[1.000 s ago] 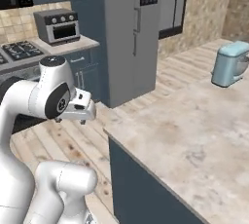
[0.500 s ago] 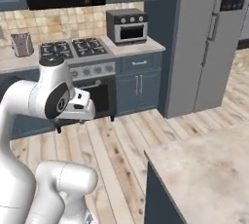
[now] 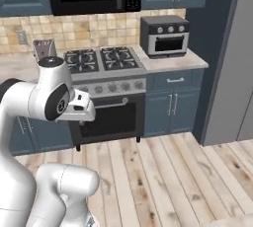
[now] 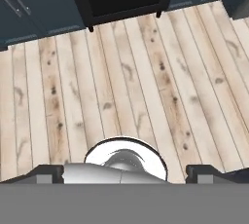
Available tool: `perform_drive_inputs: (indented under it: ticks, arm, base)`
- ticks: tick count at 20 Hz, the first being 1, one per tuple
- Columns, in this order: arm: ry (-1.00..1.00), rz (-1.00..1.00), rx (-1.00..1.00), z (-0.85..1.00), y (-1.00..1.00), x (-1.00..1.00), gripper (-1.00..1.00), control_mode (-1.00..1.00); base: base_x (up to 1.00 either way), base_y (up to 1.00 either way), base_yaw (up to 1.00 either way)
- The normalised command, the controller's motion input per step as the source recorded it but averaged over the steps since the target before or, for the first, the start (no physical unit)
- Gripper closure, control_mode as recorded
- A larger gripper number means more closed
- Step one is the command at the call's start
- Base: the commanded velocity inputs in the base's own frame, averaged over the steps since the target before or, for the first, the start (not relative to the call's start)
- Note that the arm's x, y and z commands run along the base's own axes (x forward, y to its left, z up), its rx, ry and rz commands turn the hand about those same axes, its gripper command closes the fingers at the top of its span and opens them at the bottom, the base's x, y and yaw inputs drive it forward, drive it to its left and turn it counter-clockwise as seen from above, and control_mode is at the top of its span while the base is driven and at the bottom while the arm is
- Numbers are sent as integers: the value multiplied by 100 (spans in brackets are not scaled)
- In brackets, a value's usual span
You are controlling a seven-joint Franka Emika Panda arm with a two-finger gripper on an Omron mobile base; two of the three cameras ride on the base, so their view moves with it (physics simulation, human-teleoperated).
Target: Navigate to the toaster oven.
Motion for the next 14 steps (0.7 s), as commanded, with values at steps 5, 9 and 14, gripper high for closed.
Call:
perform_drive_inputs:
  ticks: [5, 9, 14]
  arm:
    - [0, 0, 0, 0, 0, 0, -100, 100]
    - [0, 0, 0, 0, 0, 0, -100, 100]
    - [0, 0, 0, 0, 0, 0, -100, 100]
  base:
    - [100, 0, 18]
    - [100, -6, 16]
    - [92, -37, 13]
